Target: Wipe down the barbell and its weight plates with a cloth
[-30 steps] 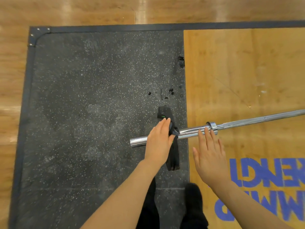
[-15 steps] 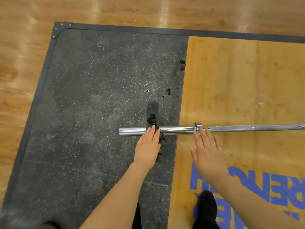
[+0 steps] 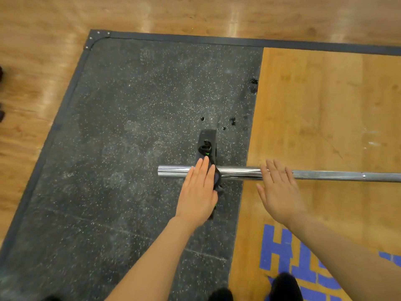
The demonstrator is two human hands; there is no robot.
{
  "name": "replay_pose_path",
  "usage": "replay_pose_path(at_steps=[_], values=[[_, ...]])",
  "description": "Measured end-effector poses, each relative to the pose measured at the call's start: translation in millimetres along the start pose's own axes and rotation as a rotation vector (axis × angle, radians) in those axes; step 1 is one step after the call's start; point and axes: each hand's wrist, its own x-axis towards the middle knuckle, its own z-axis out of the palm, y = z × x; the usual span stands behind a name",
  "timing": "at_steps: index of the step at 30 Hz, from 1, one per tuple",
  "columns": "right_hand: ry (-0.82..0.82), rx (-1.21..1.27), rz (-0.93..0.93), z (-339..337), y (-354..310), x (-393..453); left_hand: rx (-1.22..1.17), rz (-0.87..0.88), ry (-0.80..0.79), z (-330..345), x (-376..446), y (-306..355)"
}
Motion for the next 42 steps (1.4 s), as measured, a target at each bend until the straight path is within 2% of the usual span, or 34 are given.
replay_pose_path(at_steps=[8, 12, 17, 21, 25, 32, 39, 42], values=[[0.066, 0.033, 0.065, 74, -12, 42, -0.007, 0.056, 0.255, 40, 9, -4], [0.138, 0.038, 0.063, 97, 0, 59, -0.09, 0.099, 0.428, 55, 21, -6], [0.209, 0.002, 0.025, 117, 9, 67, -0.154, 0.123, 0.528, 58, 31, -8], [0.256, -0.012, 0.012, 126, 13, 72, -0.157, 0.092, 0.499, 51, 34, -10], [0.287, -0.03, 0.01, 130, 15, 78, -0.081, 0.072, 0.412, 35, 46, -13], [0.28, -0.035, 0.003, 121, 15, 84, -0.086, -0.001, 0.227, 8, 89, -24], [0.251, -0.052, 0.014, 122, 16, 89, -0.154, 0.015, 0.355, 28, 31, -26], [0.281, -0.053, 0.003, 125, 16, 87, -0.205, 0.008, 0.354, 44, 5, -30]])
